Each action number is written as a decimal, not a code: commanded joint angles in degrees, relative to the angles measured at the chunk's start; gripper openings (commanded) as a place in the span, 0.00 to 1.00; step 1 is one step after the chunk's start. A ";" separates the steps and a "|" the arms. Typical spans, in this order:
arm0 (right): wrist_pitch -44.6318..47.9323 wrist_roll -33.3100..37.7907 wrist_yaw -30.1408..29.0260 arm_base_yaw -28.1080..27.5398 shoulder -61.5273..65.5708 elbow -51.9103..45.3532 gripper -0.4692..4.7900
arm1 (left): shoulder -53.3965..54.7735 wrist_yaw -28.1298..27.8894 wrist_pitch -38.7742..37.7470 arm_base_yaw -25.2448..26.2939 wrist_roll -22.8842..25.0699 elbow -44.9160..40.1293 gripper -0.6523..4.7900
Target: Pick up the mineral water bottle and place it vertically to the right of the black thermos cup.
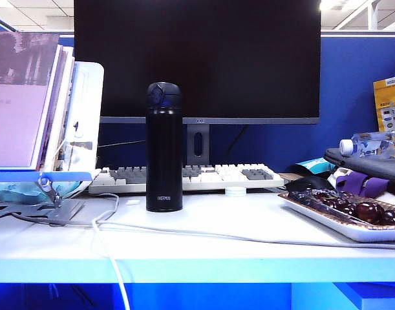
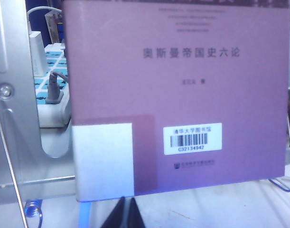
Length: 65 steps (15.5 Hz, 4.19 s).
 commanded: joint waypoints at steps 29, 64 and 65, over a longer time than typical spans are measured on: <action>-28.17 -15.10 23.30 0.04 46.82 72.46 0.11 | -0.17 0.33 -0.52 0.02 0.24 -0.02 0.11; -6.10 -73.90 24.02 0.07 110.92 90.14 1.00 | -0.17 0.28 -0.52 0.02 0.24 -0.02 0.11; -3.45 -73.92 24.92 0.04 112.24 90.14 1.00 | -0.17 0.28 -0.52 0.02 0.24 -0.02 0.11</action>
